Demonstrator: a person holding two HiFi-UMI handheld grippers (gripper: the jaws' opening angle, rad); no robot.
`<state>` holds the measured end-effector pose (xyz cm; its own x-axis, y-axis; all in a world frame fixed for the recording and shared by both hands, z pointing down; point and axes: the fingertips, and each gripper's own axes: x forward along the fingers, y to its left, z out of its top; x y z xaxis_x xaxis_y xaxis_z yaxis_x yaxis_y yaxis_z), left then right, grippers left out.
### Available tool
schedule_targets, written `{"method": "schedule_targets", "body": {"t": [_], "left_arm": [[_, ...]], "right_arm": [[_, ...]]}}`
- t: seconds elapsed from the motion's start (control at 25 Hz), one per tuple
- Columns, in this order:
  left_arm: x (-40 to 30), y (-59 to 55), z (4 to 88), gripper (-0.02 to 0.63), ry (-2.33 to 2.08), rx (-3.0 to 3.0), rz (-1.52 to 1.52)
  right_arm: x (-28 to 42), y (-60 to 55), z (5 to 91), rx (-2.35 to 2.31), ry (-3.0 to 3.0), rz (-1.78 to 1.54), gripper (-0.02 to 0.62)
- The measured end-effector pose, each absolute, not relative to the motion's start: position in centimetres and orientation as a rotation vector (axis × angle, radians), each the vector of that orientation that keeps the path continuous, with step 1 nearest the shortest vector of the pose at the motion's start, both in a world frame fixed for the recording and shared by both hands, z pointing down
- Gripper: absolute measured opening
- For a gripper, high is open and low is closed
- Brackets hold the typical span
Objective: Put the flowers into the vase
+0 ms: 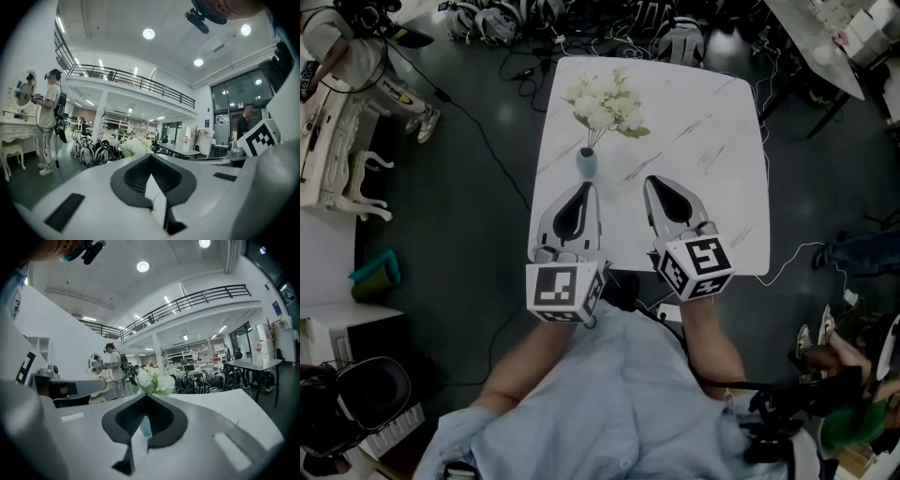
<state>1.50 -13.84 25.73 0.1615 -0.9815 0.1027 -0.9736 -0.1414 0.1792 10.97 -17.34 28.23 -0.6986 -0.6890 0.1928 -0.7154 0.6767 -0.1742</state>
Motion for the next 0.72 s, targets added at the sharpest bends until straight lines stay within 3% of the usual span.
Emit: {"method": "schedule_targets", "body": {"t": [0.72], "left_arm": [[0.9, -14.5, 24.8, 0.005, -1.925, 2.253, -0.052]], "right_arm": [[9.5, -17.8, 27.6, 1.121, -2.819, 0.361, 0.0]]}}
